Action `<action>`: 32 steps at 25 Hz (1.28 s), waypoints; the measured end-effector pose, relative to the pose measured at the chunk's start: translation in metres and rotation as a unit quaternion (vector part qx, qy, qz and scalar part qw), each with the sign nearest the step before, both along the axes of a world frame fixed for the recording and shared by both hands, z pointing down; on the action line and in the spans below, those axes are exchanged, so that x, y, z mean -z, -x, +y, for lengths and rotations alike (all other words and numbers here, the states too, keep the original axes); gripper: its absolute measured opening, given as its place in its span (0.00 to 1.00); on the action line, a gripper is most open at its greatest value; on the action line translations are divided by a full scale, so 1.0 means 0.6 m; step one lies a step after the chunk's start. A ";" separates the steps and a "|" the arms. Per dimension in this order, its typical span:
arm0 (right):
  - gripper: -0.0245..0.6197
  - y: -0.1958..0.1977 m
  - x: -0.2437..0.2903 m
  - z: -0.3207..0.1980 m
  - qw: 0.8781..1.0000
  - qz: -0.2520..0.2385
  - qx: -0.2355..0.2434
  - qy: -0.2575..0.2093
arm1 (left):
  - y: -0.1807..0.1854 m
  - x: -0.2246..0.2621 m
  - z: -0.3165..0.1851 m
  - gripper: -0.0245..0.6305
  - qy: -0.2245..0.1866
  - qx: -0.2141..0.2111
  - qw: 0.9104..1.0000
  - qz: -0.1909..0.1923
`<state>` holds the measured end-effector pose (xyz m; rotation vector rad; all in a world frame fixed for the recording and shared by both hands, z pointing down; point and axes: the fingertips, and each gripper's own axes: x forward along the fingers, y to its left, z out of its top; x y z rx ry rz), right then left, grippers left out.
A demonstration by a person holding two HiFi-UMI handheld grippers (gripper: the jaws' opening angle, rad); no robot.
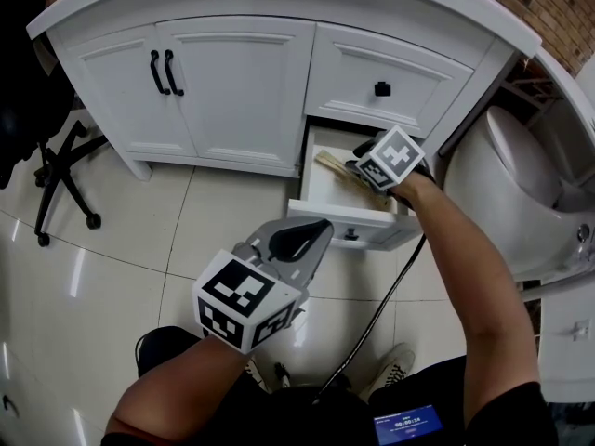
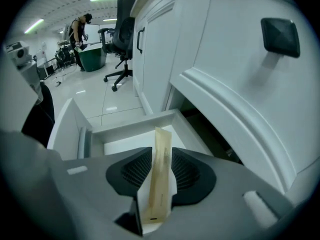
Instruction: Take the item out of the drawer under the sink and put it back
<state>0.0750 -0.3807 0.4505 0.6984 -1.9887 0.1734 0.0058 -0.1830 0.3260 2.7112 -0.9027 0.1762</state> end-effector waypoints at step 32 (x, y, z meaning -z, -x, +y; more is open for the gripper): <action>0.05 -0.060 0.295 0.285 0.933 -0.332 -0.094 -0.100 | 0.007 0.011 0.009 0.05 -0.014 0.013 1.000 -0.004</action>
